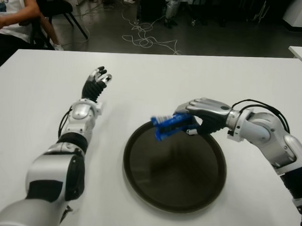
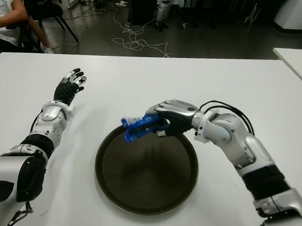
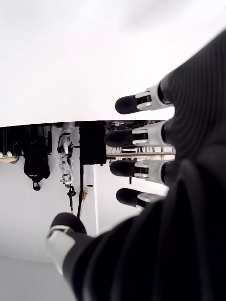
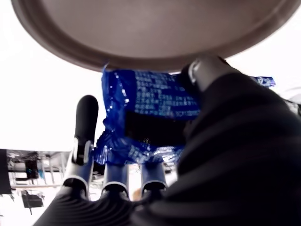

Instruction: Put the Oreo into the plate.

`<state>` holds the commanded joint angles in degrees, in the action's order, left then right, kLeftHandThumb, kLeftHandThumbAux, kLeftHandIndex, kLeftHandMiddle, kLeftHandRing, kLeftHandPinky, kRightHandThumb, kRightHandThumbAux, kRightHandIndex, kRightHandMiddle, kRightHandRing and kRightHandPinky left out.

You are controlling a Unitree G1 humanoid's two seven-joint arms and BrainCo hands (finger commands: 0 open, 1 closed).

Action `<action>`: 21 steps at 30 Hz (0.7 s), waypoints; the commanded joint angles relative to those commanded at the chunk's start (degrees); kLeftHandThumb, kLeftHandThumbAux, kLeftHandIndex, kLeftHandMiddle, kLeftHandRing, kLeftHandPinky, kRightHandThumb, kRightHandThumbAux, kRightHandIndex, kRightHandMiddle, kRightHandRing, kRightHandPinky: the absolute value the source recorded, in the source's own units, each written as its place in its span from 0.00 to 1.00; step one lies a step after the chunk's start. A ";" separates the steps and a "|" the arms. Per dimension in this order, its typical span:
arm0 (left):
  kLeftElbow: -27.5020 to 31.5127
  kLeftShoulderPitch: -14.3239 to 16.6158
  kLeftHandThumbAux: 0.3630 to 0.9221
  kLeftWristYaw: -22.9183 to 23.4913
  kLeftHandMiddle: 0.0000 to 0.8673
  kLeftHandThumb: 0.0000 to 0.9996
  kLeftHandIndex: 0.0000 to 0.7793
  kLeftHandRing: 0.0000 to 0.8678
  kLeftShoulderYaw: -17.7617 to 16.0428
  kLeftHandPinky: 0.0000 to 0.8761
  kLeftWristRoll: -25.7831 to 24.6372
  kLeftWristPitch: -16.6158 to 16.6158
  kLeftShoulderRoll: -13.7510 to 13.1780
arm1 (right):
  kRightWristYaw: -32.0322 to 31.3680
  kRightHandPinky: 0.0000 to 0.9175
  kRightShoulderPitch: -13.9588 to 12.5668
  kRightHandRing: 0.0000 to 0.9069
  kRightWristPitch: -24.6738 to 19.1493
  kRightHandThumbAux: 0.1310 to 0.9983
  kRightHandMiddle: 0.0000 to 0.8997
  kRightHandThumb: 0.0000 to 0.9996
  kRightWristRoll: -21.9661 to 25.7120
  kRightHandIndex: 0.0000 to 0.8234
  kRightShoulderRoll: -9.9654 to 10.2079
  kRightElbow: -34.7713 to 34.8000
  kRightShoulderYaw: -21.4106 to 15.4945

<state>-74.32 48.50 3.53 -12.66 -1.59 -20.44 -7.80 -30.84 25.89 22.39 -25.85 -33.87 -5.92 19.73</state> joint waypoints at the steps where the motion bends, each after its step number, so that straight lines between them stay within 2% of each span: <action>1: -0.02 0.02 0.35 -0.07 0.13 0.19 0.06 0.10 0.05 0.09 0.06 0.07 -0.01 | 0.19 0.05 -0.12 0.05 0.03 0.44 0.05 0.06 -0.03 0.05 0.02 0.03 -0.20; 6: -0.04 0.06 0.36 -0.03 0.12 0.18 0.05 0.10 0.18 0.08 0.20 0.14 -0.02 | 0.52 0.01 -0.26 0.01 0.61 0.36 0.01 0.06 0.05 0.01 0.17 -0.42 -0.94; 21: 0.05 0.08 0.36 -0.29 0.14 0.17 0.07 0.11 0.65 0.10 0.62 -0.25 0.05 | 1.83 0.00 0.73 0.00 1.67 0.22 0.00 0.01 -1.85 0.00 -0.21 -3.12 -0.74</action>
<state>-74.27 48.58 3.23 -12.01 -0.97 -20.69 -7.75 -29.01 26.63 24.06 -27.70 -34.08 -9.04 18.98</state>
